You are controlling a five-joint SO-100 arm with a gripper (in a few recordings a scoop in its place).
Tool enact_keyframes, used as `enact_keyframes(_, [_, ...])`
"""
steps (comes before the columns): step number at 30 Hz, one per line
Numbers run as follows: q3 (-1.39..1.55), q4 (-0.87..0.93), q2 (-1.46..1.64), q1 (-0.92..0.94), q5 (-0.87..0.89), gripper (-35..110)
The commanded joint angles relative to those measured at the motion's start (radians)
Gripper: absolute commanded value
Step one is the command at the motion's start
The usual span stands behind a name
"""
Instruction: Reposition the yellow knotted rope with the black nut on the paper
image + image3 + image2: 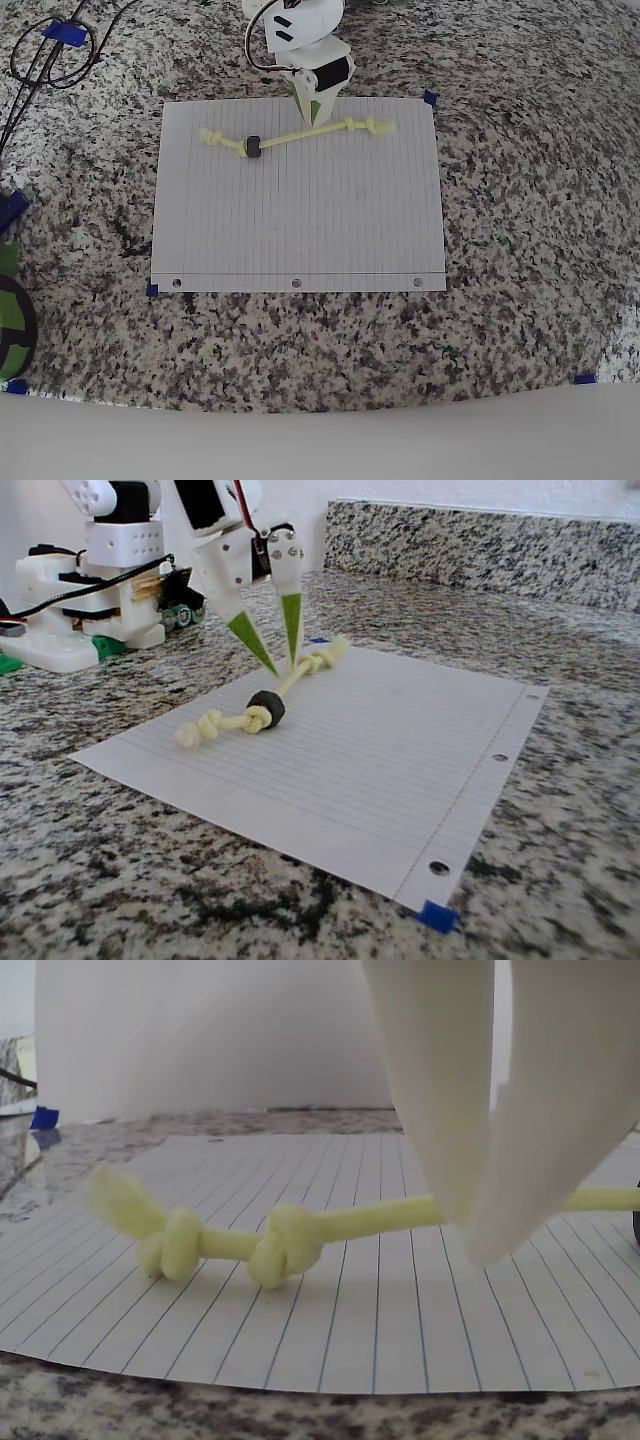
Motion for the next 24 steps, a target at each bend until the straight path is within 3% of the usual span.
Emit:
enact_keyframes(1, [-0.038,-0.008,0.002,-0.009,-0.005,0])
enact_keyframes(11, [-0.032,0.164,0.160,0.029,-0.026,0])
enact_keyframes(24, [0.000,0.146,0.630,0.127,-0.482,0])
